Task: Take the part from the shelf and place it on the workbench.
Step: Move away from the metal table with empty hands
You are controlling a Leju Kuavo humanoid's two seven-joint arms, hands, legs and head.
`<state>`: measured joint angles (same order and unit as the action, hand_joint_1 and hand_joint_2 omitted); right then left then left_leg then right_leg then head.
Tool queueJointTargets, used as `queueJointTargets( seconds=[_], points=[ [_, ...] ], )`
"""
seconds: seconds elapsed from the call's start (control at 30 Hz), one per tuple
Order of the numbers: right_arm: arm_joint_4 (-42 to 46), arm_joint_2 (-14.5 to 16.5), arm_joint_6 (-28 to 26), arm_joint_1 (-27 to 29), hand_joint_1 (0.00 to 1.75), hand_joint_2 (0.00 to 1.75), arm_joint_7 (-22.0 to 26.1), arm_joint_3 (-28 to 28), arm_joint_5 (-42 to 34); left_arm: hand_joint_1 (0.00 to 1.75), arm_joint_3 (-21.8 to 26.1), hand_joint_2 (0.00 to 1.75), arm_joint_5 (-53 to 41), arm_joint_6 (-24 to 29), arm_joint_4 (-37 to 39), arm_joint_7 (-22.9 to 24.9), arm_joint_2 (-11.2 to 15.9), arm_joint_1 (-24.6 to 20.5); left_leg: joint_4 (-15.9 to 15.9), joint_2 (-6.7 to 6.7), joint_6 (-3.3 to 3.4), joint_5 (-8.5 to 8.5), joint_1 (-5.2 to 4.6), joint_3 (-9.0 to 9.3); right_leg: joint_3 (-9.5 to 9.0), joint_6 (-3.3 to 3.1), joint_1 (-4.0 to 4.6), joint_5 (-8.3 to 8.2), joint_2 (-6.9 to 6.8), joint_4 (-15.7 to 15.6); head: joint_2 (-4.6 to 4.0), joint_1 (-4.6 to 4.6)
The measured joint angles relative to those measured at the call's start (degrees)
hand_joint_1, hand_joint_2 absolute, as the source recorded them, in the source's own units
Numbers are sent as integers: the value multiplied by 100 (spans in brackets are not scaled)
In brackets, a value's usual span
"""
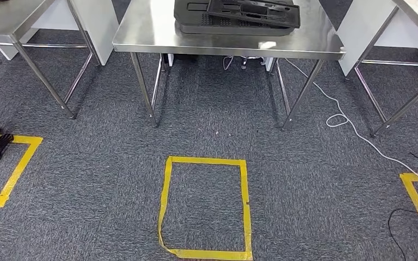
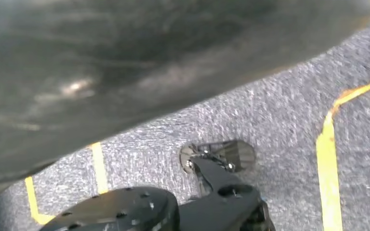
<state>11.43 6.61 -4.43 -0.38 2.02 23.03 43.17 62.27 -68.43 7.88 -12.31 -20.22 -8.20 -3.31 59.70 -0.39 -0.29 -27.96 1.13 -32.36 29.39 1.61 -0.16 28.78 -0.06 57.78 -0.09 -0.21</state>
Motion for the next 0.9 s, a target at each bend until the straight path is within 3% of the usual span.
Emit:
queueJointTargets(
  seconds=[0.07, 0.17, 0.2, 0.23, 0.27, 0.33, 0.37, 0.4, 0.47, 0.53, 0.6, 0.67, 0.7, 0.73, 0.77, 0.83, 0.9],
  points=[
    [-4, -1, -17, 1, 0, 0, -41, -51, 52, 0, 1, 0, 0, 1, -1, 1, -1, -1, -31, 0, 76, 44, 16, -37, 177, 12, -11, 167, 0, 299, 0, 28],
    [-10, 1, -52, 4, 0, 0, -95, -108, 116, 0, 2, 0, -2, 1, -1, 6, -1, -1, -37, 5, 146, 90, 7, -114, 728, 5, -39, 602, 0, 1388, 0, 59],
    [-13, 0, -61, 7, 0, 0, -110, -121, 133, 0, 2, 0, -4, 1, 0, 10, -2, 0, -37, 4, 153, 103, 4, -133, 832, 32, -49, 648, 0, 1600, 0, 58],
    [-15, -2, -69, 11, 0, 0, -122, -133, 146, 0, 2, 0, -6, 1, 1, 14, -2, 1, -37, -1, 151, 115, 5, -146, 824, 78, -60, 604, 0, 1590, 0, 60],
    [-17, -5, -77, 12, 0, 0, -132, -145, 156, 0, 2, 0, -8, 1, 1, 17, -3, 2, -37, -9, 140, 128, 10, -152, 695, 135, -73, 480, 0, 1344, 0, 60],
    [-19, -10, -89, 4, 0, 0, -140, -173, 171, 0, 1, 0, -13, 1, 1, 23, -4, 0, -33, -31, 98, 153, 9, -158, 265, 222, -91, 179, 13, 509, 0, 67],
    [-19, -11, -93, -1, 0, 0, -141, -187, 175, 0, 1, 0, -15, 1, 1, 25, -5, -1, -31, -40, 71, 165, -1, -162, 110, 219, -86, 78, 26, 186, 0, 66],
    [-19, -10, -96, -5, 0, 0, -142, -196, 180, 0, 0, 0, -18, 1, 1, 27, -5, -2, -34, -46, 41, 178, -13, -165, 35, 193, -74, 30, 37, 9, 0, 63],
    [-20, -8, -98, -1, 0, 0, -144, -202, 192, 0, 0, 0, -20, 1, 1, 32, -5, 2, -68, -54, -33, 217, -16, -163, 48, 103, -43, -5, 45, -39, 0, 57],
    [-21, -10, -101, 3, 0, 0, -146, -208, 204, 0, 1, 0, -20, 1, 1, 37, -5, 8, -9, -39, -95, 172, 4, -199, 35, 10, -75, -57, 26, -59, 0, 53],
    [-22, -14, -104, 4, 0, 0, -147, -218, 219, 0, 0, 0, -24, 1, 1, 39, -4, 11, 433, -10, -115, -138, 13, -379, 17, -70, -102, -100, -4, -75, 0, 38],
    [-25, -15, -104, 9, 0, 0, -147, -224, 233, 0, 0, 0, -28, 2, 1, 40, -4, 11, 1186, 0, -125, -533, 10, -678, 25, -97, -75, -109, -36, -73, 0, 32],
    [-28, -15, -104, 13, 0, 0, -147, -225, 237, 0, 0, 0, -28, 2, 2, 40, -5, 12, 1468, 1, -132, -626, 9, -786, 26, -97, -63, -109, -55, -72, 0, 33],
    [-30, -14, -104, 16, 0, 0, -147, -226, 239, 0, 0, 0, -28, 3, 2, 42, -5, 14, 1560, 6, -135, -609, 11, -808, 23, -97, -56, -107, -73, -69, 0, 32],
    [-32, -14, -104, 19, 0, 0, -147, -228, 240, 0, 0, 0, -28, 4, 3, 43, -5, 15, 1429, 15, -136, -488, 14, -724, 16, -97, -53, -105, -89, -65, 0, 33],
    [-32, -15, -104, 16, 0, 0, -147, -236, 241, 0, 0, 0, -28, 10, 3, 44, -5, 13, 725, 97, -131, -136, 19, -347, 2, -85, -48, -88, -116, -45, 0, 31],
    [-33, -17, -105, 10, 0, 0, -147, -244, 243, 0, 0, 0, -27, 17, 4, 44, -9, 2, 161, 175, -101, 27, 4, -84, 26, -42, -10, -62, -145, 5, 0, 31]
  ],
)
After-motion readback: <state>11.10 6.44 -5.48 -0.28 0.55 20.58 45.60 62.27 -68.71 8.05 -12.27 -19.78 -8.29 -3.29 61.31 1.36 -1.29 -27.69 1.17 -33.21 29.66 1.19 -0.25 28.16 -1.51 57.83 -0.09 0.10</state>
